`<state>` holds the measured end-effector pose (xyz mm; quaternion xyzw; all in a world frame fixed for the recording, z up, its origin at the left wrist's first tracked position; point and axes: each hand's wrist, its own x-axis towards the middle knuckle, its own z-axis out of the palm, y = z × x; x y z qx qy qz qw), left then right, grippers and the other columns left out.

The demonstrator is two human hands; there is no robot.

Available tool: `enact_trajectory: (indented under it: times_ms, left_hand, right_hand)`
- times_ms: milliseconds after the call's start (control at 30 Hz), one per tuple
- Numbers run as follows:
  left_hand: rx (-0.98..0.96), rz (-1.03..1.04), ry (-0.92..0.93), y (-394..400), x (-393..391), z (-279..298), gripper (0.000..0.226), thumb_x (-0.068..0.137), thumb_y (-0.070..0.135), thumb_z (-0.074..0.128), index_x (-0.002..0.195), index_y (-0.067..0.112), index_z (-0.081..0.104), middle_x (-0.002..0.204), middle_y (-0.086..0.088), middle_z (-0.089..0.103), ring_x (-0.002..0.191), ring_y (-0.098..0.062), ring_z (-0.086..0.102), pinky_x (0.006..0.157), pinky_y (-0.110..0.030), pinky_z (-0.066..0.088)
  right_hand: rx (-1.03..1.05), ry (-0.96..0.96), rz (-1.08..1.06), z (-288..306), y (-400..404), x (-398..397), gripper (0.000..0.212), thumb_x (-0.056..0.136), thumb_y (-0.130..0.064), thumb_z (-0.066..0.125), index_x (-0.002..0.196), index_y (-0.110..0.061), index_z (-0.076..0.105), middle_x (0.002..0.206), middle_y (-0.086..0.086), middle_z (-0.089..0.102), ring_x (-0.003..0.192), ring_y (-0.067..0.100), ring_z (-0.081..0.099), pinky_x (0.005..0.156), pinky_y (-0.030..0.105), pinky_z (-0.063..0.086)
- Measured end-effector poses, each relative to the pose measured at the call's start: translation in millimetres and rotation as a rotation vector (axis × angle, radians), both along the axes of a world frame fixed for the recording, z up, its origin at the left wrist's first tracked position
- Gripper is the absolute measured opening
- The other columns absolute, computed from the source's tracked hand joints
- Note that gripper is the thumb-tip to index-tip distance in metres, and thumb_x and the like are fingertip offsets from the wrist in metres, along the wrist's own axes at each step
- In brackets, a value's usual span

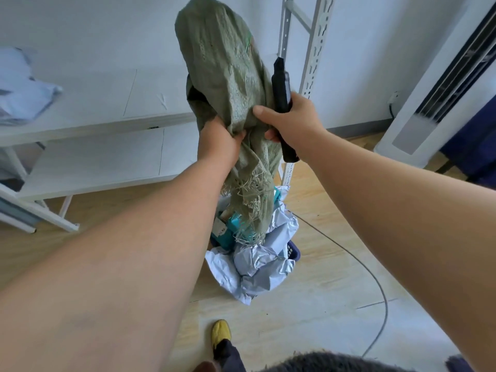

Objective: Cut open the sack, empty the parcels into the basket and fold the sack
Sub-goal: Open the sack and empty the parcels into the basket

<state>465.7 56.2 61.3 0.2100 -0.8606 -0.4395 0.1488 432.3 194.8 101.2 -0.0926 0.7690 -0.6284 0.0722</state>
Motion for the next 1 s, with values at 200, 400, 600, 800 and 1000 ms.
enact_trajectory:
  times_ms: [200,400,600,800,1000]
  left_hand:
    - [0.076,-0.073,-0.006,46.0,5.0,2.2,0.037,0.086,0.026,0.066,0.121,0.016,0.06,0.113,-0.008,0.066,0.104,-0.03,0.062,0.087,-0.037,0.051]
    - [0.202,-0.227,-0.078,69.3,-12.6,-18.5,0.048,0.082,0.023,0.071,0.127,0.016,0.056,0.116,-0.006,0.066,0.106,-0.027,0.061,0.09,-0.037,0.05]
    - [0.251,-0.323,-0.09,89.4,-47.3,-44.5,0.063,0.078,0.021,0.078,0.133,0.016,0.048,0.127,-0.001,0.059,0.111,-0.018,0.057,0.094,-0.032,0.045]
    - [0.215,-0.231,-0.202,96.9,-82.5,-69.4,0.046,0.083,0.028,0.071,0.126,0.022,0.055,0.125,0.001,0.058,0.11,-0.018,0.059,0.092,-0.031,0.047]
    - [0.257,-0.227,-0.33,128.5,-118.4,-99.4,0.041,0.085,0.026,0.068,0.124,0.021,0.056,0.123,-0.001,0.06,0.106,-0.022,0.059,0.096,-0.041,0.05]
  right_hand:
    - [0.033,-0.007,-0.011,-6.5,32.4,6.4,0.034,0.074,-0.023,0.083,0.086,-0.024,0.052,0.075,-0.001,0.064,0.048,0.015,0.058,0.054,0.028,0.059]
    - [0.156,-0.045,-0.16,-30.8,54.9,-12.7,0.031,0.074,-0.024,0.081,0.092,-0.015,0.057,0.061,-0.001,0.062,0.038,0.007,0.055,0.053,0.027,0.054]
    - [0.138,-0.065,-0.381,-57.5,85.9,-36.8,0.023,0.082,-0.017,0.072,0.081,-0.027,0.052,0.068,-0.006,0.062,0.041,0.002,0.057,0.049,0.019,0.05]
    - [0.218,-0.051,-0.603,-74.0,138.1,-64.9,0.018,0.086,-0.02,0.067,0.089,-0.03,0.052,0.074,-0.007,0.064,0.056,0.009,0.064,0.059,0.027,0.055]
    - [0.39,-0.017,-0.654,-101.9,183.1,-98.9,0.021,0.083,-0.022,0.065,0.095,-0.034,0.052,0.09,-0.002,0.067,0.082,0.028,0.068,0.079,0.043,0.056]
